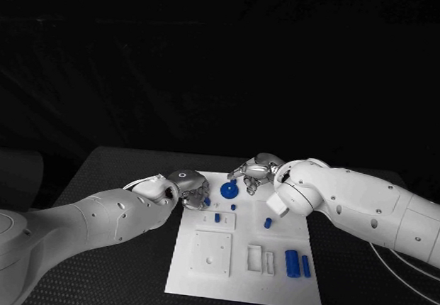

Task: Assemble the parts on the task board

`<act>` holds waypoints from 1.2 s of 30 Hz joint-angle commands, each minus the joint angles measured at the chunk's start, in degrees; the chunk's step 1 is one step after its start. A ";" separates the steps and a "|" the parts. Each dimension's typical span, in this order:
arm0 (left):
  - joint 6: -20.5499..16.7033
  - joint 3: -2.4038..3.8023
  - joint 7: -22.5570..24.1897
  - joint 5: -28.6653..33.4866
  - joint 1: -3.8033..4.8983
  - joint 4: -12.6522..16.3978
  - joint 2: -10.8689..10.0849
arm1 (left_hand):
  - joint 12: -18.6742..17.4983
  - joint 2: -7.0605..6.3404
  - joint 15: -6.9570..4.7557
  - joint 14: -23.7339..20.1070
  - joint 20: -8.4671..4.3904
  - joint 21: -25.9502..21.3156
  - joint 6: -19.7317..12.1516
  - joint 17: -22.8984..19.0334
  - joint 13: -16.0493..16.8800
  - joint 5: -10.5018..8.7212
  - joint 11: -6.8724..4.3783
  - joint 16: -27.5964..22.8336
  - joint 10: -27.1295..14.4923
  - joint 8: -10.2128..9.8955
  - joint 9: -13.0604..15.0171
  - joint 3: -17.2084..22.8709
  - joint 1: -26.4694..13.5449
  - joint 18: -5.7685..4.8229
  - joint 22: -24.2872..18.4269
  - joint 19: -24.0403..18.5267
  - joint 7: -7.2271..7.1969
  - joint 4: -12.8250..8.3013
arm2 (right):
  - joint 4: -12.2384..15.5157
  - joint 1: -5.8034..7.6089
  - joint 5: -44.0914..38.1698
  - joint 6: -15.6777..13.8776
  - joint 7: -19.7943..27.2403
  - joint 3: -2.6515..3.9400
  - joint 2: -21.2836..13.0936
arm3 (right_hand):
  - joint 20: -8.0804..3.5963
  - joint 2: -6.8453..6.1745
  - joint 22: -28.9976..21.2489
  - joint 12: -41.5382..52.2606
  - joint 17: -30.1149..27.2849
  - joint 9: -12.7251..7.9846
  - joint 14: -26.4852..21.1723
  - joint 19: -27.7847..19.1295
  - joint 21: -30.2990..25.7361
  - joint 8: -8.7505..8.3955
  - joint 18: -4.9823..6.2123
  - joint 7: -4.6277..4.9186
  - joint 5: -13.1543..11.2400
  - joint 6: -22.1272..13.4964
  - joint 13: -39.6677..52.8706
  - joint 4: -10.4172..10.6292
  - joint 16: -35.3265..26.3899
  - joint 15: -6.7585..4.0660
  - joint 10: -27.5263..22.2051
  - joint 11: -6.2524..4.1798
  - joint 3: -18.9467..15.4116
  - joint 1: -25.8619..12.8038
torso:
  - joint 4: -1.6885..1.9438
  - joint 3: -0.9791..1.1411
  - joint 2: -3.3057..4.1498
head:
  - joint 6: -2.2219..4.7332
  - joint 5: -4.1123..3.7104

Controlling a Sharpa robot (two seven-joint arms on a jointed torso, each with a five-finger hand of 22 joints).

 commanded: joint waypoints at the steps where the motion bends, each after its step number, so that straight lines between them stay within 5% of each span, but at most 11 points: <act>1: 1.20 -0.40 0.00 -0.16 -0.76 0.61 -0.19 | 0.11 0.34 -0.01 0.54 -2.70 -0.08 0.30 -0.13 -0.18 0.64 0.03 0.08 0.44 -0.22 -0.02 0.34 0.06 0.53 0.93 0.56 0.08 0.02 | 0.00 0.02 -0.42 0.34 0.44 0.03 0.01 | -0.10 -0.05 1.15 -0.31 0.06 -0.07 0.00 -0.38 0.21 -0.31 0.93 0.27 0.18 0.02 0.11 -0.01 0.31 -0.26 -0.39 0.05 0.28 -0.44 | 0.02 0.01 0.00 | 0.09 0.06; 7: 0.53 -0.31 -0.02 0.70 -0.71 2.03 -1.30 | 0.06 0.31 -0.02 0.62 -2.73 -0.11 0.24 -0.18 -0.26 0.80 0.03 0.01 0.50 -0.29 -0.04 0.36 0.04 0.51 0.93 0.65 0.12 0.02 | -0.36 0.02 -0.42 0.26 0.47 0.03 -0.05 | -0.10 -0.06 1.14 -0.33 0.06 -0.07 0.00 -0.39 0.24 -0.32 0.93 0.27 0.18 0.02 0.15 -0.01 0.31 -0.26 -0.39 0.05 0.28 -0.45 | 0.05 0.00 -0.02 | 0.20 0.04; 11: 0.22 0.48 -0.10 1.46 -0.40 3.77 -2.70 | 0.00 0.32 -0.03 0.69 -2.76 -0.15 0.21 -0.24 -0.34 0.96 0.04 -0.06 0.54 -0.34 -0.05 0.44 0.10 0.50 0.91 0.72 0.14 0.00 | -0.80 0.02 -0.42 0.12 0.53 0.03 -0.11 | -0.10 -0.07 1.14 -0.35 0.07 -0.07 0.00 -0.40 0.25 -0.32 0.93 0.27 0.18 0.02 0.18 -0.02 0.31 -0.26 -0.39 0.05 0.29 -0.43 | 0.09 0.01 -0.07 | 0.35 0.01; 18: 0.03 4.59 -0.68 2.35 0.57 8.30 -5.29 | -0.07 0.34 -0.03 0.75 -2.78 -0.19 0.22 -0.29 -0.43 1.06 0.06 -0.13 0.56 -0.37 -0.05 0.52 0.13 0.49 0.90 0.78 0.15 0.01 | -1.41 0.02 1.56 -0.35 0.60 0.03 0.06 | -0.11 -0.09 1.13 -0.38 0.07 -0.07 -0.02 -0.43 0.27 -0.31 0.93 0.26 0.15 0.04 0.22 -0.05 0.30 -0.26 -0.39 0.04 0.32 -0.39 | 0.08 -0.05 -0.11 | 0.93 0.05; 22: -0.10 5.69 -1.09 3.23 1.97 12.07 -7.13 | -0.11 0.34 -0.02 0.78 -2.79 -0.20 0.23 -0.31 -0.47 1.09 0.06 -0.16 0.56 -0.38 -0.05 0.55 0.16 0.49 0.90 0.81 0.14 0.01 | -1.67 0.02 4.21 -1.29 0.47 0.02 0.23 | -0.10 -0.13 1.11 -0.46 0.07 -0.06 -0.09 -0.53 0.28 -0.29 0.93 0.26 0.01 0.08 0.29 -0.12 0.26 -0.26 -0.45 0.04 0.38 -0.30 | 0.17 -0.04 -0.15 | 1.29 0.10; 29: -0.27 6.20 -1.99 3.95 3.92 17.88 -9.76 | -0.16 0.31 -0.02 0.84 -2.80 -0.22 0.29 -0.33 -0.53 1.13 0.07 -0.19 0.60 -0.37 -0.04 0.59 0.19 0.48 0.89 0.86 0.13 0.01 | -1.65 0.00 8.95 -5.10 -0.30 -0.08 0.68 | -0.07 -0.08 1.08 -0.62 0.09 -0.03 -0.19 -0.70 0.34 -0.22 0.93 0.23 -0.50 0.24 0.49 -0.24 0.22 -0.28 -0.50 0.01 0.62 -0.04 | 0.43 -0.24 -0.47 | 1.85 -0.06; 36: -0.02 6.80 -2.53 5.28 4.55 21.20 -10.78 | -0.20 0.30 -0.04 0.94 -2.82 -0.24 0.37 -0.36 -0.60 1.15 0.05 -0.21 0.69 -0.36 -0.02 0.65 0.22 0.48 0.89 0.94 0.11 0.03 | -2.70 -0.16 11.27 -6.77 -0.04 -0.36 1.75 | -0.05 -0.20 1.07 -0.67 0.11 -0.02 -0.20 -0.75 0.40 -0.20 0.93 0.21 -0.77 0.30 0.64 -0.38 0.22 -0.29 -0.47 0.00 0.75 0.12 | 0.49 -0.27 -0.70 | 2.93 -0.23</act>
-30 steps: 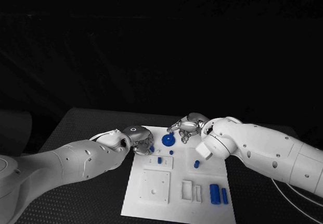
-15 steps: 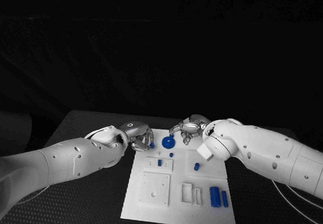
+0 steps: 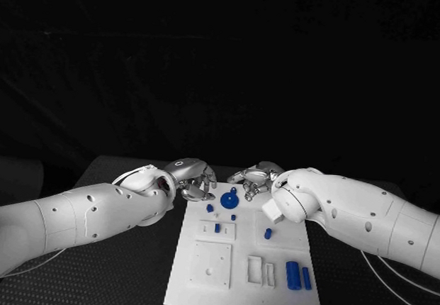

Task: Assemble the parts on the task board

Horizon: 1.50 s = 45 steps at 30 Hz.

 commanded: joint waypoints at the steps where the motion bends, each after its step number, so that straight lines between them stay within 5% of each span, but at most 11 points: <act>1: 0.38 0.07 -0.67 1.46 0.20 0.44 0.09 | -0.20 0.30 0.05 0.50 -2.82 -0.24 0.19 -0.09 -0.09 0.30 -0.03 -0.21 0.40 -0.18 -0.04 0.35 0.23 0.47 0.87 0.55 0.09 0.04 | -0.29 -0.08 3.01 -2.11 0.13 -0.04 0.26 | -0.05 -0.21 1.08 -0.22 0.08 -0.02 -0.18 -0.34 0.40 -0.20 0.48 0.18 -0.34 0.10 0.10 -0.06 0.22 -0.46 -0.47 0.00 0.43 0.12 | 0.08 -0.05 -0.18 | 0.49 -0.07; 8: 2.31 0.03 -1.50 1.46 0.22 -1.81 0.88 | -0.23 0.34 0.04 0.55 -2.84 -0.25 0.22 -0.10 -0.13 0.31 -0.04 -0.22 0.45 -0.18 -0.03 0.40 0.30 0.47 0.87 0.60 0.08 0.03 | -0.20 -0.08 2.10 -1.76 0.20 -0.09 0.06 | -0.04 -0.23 1.08 -0.23 0.08 -0.02 -0.18 -0.35 0.41 -0.21 0.48 0.18 -0.37 0.10 0.13 -0.08 0.22 -0.46 -0.47 0.00 0.45 0.13 | -0.01 0.04 -0.06 | 0.54 0.13; 14: 2.60 -0.04 -2.29 1.35 0.12 -5.06 2.54 | -1.41 -1.09 0.44 0.48 -2.64 -0.56 -2.34 -0.26 -1.01 0.22 0.53 -0.58 -0.63 -1.82 -0.74 0.50 0.85 0.42 0.96 0.60 1.21 -0.45 | -0.06 -0.09 0.68 -1.97 0.74 -0.09 -0.18 | -0.04 -0.24 1.07 -0.24 0.09 -0.03 -0.19 -0.36 0.43 -0.22 0.48 0.18 -0.36 0.08 0.18 -0.13 0.22 -0.46 -0.47 0.00 0.51 0.20 | 0.04 0.11 -0.02 | 0.32 0.28; 21: 3.12 -0.29 -3.10 1.04 -1.19 -8.99 4.55 | -2.17 -4.34 1.18 0.12 -2.03 -0.83 -6.69 -0.29 -1.62 -0.28 1.41 -0.82 -1.73 -4.18 -1.85 -0.25 0.54 0.61 1.08 0.40 2.86 -0.43 | -0.07 -0.09 -0.34 -1.93 1.33 -0.08 -0.39 | -0.04 -0.34 1.07 -0.25 0.10 -0.04 -0.18 -0.36 0.46 -0.25 0.48 0.19 -0.31 0.04 0.25 -0.19 0.23 -0.46 -0.45 0.01 0.52 0.24 | 0.01 0.04 0.05 | 0.19 0.39; 24: 3.99 -1.04 -3.30 0.68 -1.75 -10.74 5.50 | -2.08 -5.33 1.39 -0.08 -1.82 -0.84 -7.70 -0.21 -1.60 -0.74 1.62 -0.79 -2.19 -4.63 -2.03 -0.72 0.43 0.75 1.14 0.28 3.12 -0.41 | -0.15 -0.09 -0.91 -2.08 1.57 -0.07 -0.50 | -0.03 -0.38 1.07 -0.25 0.10 -0.05 -0.18 -0.36 0.48 -0.26 0.48 0.19 -0.30 0.02 0.27 -0.20 0.23 -0.45 -0.45 0.01 0.51 0.23 | -0.01 0.02 0.05 | 0.01 0.44; 26: 4.35 -1.54 -3.47 0.30 -2.18 -11.42 5.89 | -2.00 -5.46 1.44 -0.21 -1.73 -0.87 -7.78 -0.18 -1.55 -0.93 1.65 -0.80 -2.39 -4.62 -2.01 -0.85 0.38 0.78 1.16 0.18 3.06 -0.36 | -0.23 -0.09 -1.06 -2.10 1.69 -0.06 -0.53 | -0.03 -0.40 1.07 -0.26 0.10 -0.05 -0.18 -0.36 0.49 -0.27 0.48 0.20 -0.29 0.01 0.29 -0.21 0.23 -0.45 -0.45 0.01 0.51 0.23 | -0.06 0.01 0.05 | 0.00 0.44; 32: 5.31 -1.71 -4.20 -0.62 -3.88 -13.04 6.82 | -1.70 -5.74 1.60 -0.60 -1.54 -0.87 -7.58 -0.06 -1.37 -0.95 1.80 -0.72 -3.13 -4.34 -1.86 -1.13 0.77 0.88 1.22 -0.12 3.17 -0.62 | -0.17 -0.09 -1.38 -2.10 1.84 -0.02 -0.68 | -0.03 -0.43 1.07 -0.27 0.11 -0.06 -0.17 -0.35 0.52 -0.29 0.48 0.21 -0.25 -0.02 0.34 -0.25 0.24 -0.45 -0.44 0.02 0.51 0.25 | -0.05 0.00 0.09 | -0.39 0.35; 45: 2.53 -1.88 -4.68 -1.30 -5.61 -16.38 8.81 | 4.61 -6.04 1.15 -0.81 -1.77 -0.29 -7.17 0.63 1.96 -1.47 1.27 0.46 -4.41 -3.47 -1.56 -2.36 0.02 0.97 1.21 -0.12 2.74 0.27 | 0.54 -0.08 -2.02 -2.20 1.98 0.21 -0.95 | -0.02 -0.38 1.06 -0.27 0.12 -0.07 -0.14 -0.34 0.56 -0.31 0.48 0.22 -0.15 -0.05 0.40 -0.22 0.25 -0.44 -0.41 0.03 0.51 0.21 | -0.07 0.00 0.11 | -0.63 0.21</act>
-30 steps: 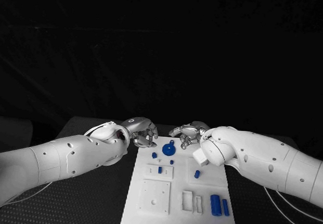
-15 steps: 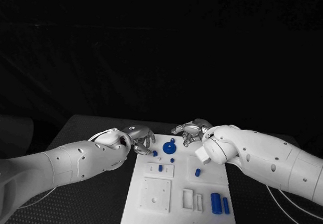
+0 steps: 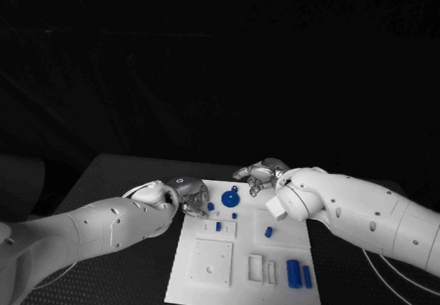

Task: Assemble the parts on the task board

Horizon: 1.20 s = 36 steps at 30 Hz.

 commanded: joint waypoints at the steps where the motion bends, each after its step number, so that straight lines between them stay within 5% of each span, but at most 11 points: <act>1: -1.89 0.01 -0.61 -0.94 -0.44 -0.97 0.55 | 1.64 -0.25 -0.18 -0.06 -1.86 0.32 0.44 0.19 0.84 -0.32 -0.09 0.42 -0.68 0.45 0.10 -0.36 -0.27 1.00 1.24 0.02 0.00 0.20 | 0.41 -0.02 -1.00 -0.02 0.82 0.09 -0.11 | -0.03 -0.37 1.07 -0.27 0.10 -0.07 -0.02 -0.34 0.35 -0.31 0.85 0.36 -0.14 0.03 0.06 -0.07 0.25 -0.28 -0.41 0.03 0.35 0.20 | -0.05 -0.01 0.03 | -0.04 -0.08; 21: -1.42 0.07 -0.29 0.71 -1.57 -3.84 3.02 | 6.06 2.30 -0.88 0.80 -2.51 1.46 1.94 0.75 2.49 0.37 -0.72 1.95 -1.75 1.45 0.37 0.15 -0.03 1.08 1.28 0.92 -0.69 1.32 | 1.29 0.01 -1.20 0.10 0.82 0.31 -0.40 | -0.01 -0.35 1.05 -0.29 0.11 -0.07 0.02 -0.31 0.41 -0.32 0.85 0.37 0.01 0.03 0.17 0.01 0.27 -0.27 -0.36 0.04 0.31 0.06 | -0.03 0.04 -0.04 | -0.65 -0.61; 30: -1.48 0.09 -0.22 1.54 -1.61 -5.21 3.90 | 7.05 6.19 -1.08 0.62 -2.67 1.77 3.14 0.82 2.47 1.41 -0.97 2.27 -2.23 2.05 0.46 0.00 -0.19 0.91 1.31 0.51 -1.09 1.38 | 1.29 0.01 -1.23 0.13 0.84 0.34 -0.30 | -0.01 -0.34 1.05 -0.31 0.11 -0.07 0.03 -0.31 0.43 -0.32 0.85 0.37 0.13 0.04 0.22 0.05 0.27 -0.27 -0.35 0.04 0.30 0.00 | -0.01 0.00 -0.11 | -0.72 -0.68; 36: -1.75 0.11 -0.53 1.62 -2.11 -6.84 4.90 | 7.44 6.94 -1.21 0.71 -2.78 1.97 3.58 0.86 2.41 1.45 -1.13 2.46 -2.07 2.24 0.47 -0.27 -0.32 0.88 1.31 0.51 -1.26 1.18 | 1.29 0.01 -1.37 0.15 0.81 0.36 -0.21 | -0.01 -0.34 1.04 -0.31 0.11 -0.07 0.03 -0.31 0.44 -0.32 0.85 0.37 0.17 0.04 0.24 0.06 0.27 -0.27 -0.34 0.04 0.30 -0.02 | -0.05 0.00 -0.05 | -0.61 -0.68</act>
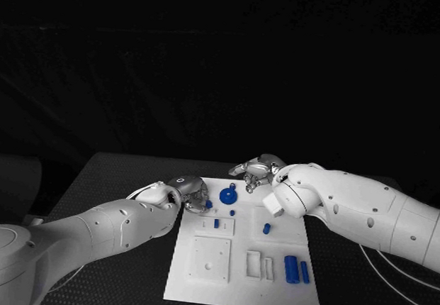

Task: Assemble the parts on the task board

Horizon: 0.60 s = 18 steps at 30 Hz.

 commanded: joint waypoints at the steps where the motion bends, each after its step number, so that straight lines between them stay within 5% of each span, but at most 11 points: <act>1: 0.09 -0.14 -0.19 0.60 -0.64 -0.83 0.55 | 0.19 0.31 -0.48 -0.04 -2.57 0.37 0.45 0.05 0.00 0.34 -0.11 0.21 -0.20 0.05 -0.19 -0.47 -0.10 0.87 1.29 -0.11 -0.07 0.06 | 0.09 -0.01 -0.64 0.19 0.60 0.05 0.08 | -0.01 -0.34 1.01 -0.31 0.08 -0.07 -0.04 -0.31 0.21 -0.32 0.90 0.40 0.18 -0.10 0.07 0.06 0.27 -0.36 -0.34 0.04 0.30 -0.02 | -0.04 -0.03 0.07 | 0.10 -0.03; 18: 1.29 -0.16 -0.44 0.85 -1.04 -1.98 1.78 | 0.43 -0.75 -0.47 -0.02 -2.71 0.53 -0.27 -0.01 -0.31 0.37 -0.05 0.29 -0.28 -0.48 -0.57 -0.91 -0.41 0.86 1.21 -0.09 0.12 -0.38 | 0.17 0.02 -0.66 0.38 0.52 0.07 0.17 | -0.02 -0.38 1.00 -0.35 0.09 -0.08 -0.03 -0.33 0.24 -0.33 0.90 0.40 0.29 -0.10 0.15 0.05 0.27 -0.36 -0.33 0.04 0.29 -0.05 | 0.07 -0.04 -0.01 | -0.16 -0.35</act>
